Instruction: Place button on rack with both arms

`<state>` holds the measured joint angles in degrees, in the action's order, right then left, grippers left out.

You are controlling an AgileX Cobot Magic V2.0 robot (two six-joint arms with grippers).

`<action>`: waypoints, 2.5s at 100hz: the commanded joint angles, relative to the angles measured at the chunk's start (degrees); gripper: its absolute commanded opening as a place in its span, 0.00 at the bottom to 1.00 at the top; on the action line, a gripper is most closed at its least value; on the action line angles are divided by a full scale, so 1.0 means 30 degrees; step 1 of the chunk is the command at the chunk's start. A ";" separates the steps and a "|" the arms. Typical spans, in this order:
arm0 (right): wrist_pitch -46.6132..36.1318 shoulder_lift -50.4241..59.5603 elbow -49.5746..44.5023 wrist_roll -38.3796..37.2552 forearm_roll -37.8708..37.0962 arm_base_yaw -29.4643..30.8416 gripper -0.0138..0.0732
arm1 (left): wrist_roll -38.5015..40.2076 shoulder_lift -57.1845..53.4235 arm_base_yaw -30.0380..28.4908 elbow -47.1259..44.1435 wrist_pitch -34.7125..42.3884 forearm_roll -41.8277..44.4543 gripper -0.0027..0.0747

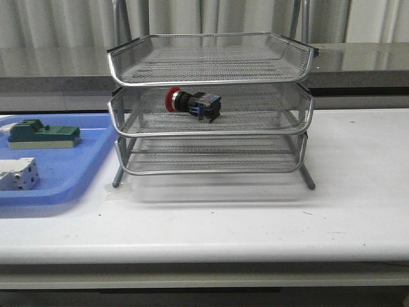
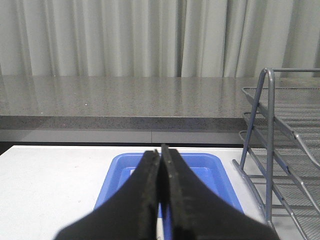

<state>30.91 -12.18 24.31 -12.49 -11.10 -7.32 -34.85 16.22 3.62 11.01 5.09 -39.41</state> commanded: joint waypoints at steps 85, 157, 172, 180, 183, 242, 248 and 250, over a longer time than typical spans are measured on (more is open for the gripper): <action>-0.6101 0.4579 -0.6689 0.4445 0.2425 0.1117 0.05 | 0.0130 0.0128 -0.0022 0.0601 0.1242 -0.0059 0.01; -0.9039 0.4579 -0.8634 0.4338 0.2695 0.1117 0.05 | 0.0130 0.0128 -0.0022 0.0601 0.1242 -0.0059 0.01; -0.9039 0.4579 -0.8634 0.4338 0.2695 0.1117 0.05 | 0.0130 0.0128 -0.0022 0.0601 0.1242 -0.0059 0.01; -0.9039 0.4579 -0.8634 0.4338 0.2695 0.1117 0.05 | 0.0130 0.0128 -0.0022 0.0601 0.1242 -0.0059 0.01; -0.9039 0.4579 -0.8634 0.4338 0.2695 0.1117 0.05 | 0.0130 0.0128 -0.0022 0.0601 0.1242 -0.0059 0.01; -0.9039 0.4579 -0.8634 0.4338 0.2695 0.1117 0.05 | 0.0130 0.0128 -0.0022 0.0601 0.1242 -0.0059 0.01; -0.9039 0.4579 -0.8634 0.4338 0.2695 0.1117 0.05 | 0.0130 0.0128 -0.0022 0.0601 0.1242 -0.0059 0.01; -0.9039 0.4579 -0.8634 0.4338 0.2695 0.1117 0.05 | 0.0130 0.0128 -0.0022 0.0601 0.1242 -0.0059 0.01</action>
<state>8.56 0.54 -1.51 0.00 -3.02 -4.34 -34.85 16.22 3.62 11.01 5.09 -39.41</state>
